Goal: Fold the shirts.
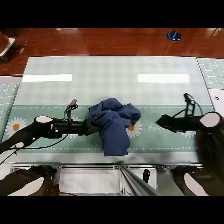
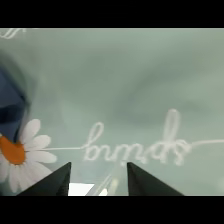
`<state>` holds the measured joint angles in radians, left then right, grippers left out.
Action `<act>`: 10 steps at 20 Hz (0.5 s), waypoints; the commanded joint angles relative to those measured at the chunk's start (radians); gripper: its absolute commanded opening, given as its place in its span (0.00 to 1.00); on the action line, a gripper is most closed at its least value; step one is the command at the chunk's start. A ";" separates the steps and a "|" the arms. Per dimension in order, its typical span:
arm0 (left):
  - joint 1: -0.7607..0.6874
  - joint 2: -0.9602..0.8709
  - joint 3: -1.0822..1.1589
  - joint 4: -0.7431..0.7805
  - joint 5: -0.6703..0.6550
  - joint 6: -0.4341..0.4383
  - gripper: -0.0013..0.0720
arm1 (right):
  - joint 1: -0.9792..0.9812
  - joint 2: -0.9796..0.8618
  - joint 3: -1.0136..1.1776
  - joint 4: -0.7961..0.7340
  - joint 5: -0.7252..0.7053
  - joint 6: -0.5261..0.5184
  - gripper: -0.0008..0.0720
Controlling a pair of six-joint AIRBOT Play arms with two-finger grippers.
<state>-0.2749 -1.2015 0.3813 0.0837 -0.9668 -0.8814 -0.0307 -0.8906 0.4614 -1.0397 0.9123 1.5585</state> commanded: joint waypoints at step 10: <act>-0.006 -0.028 0.053 -0.053 -0.055 0.107 0.04 | 0.258 -0.454 0.181 0.396 -0.151 -0.176 0.56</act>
<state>-0.2810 -1.2285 0.4309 0.0334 -1.0180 -0.7811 0.1810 -1.2472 0.5880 -0.6888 0.7750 1.4071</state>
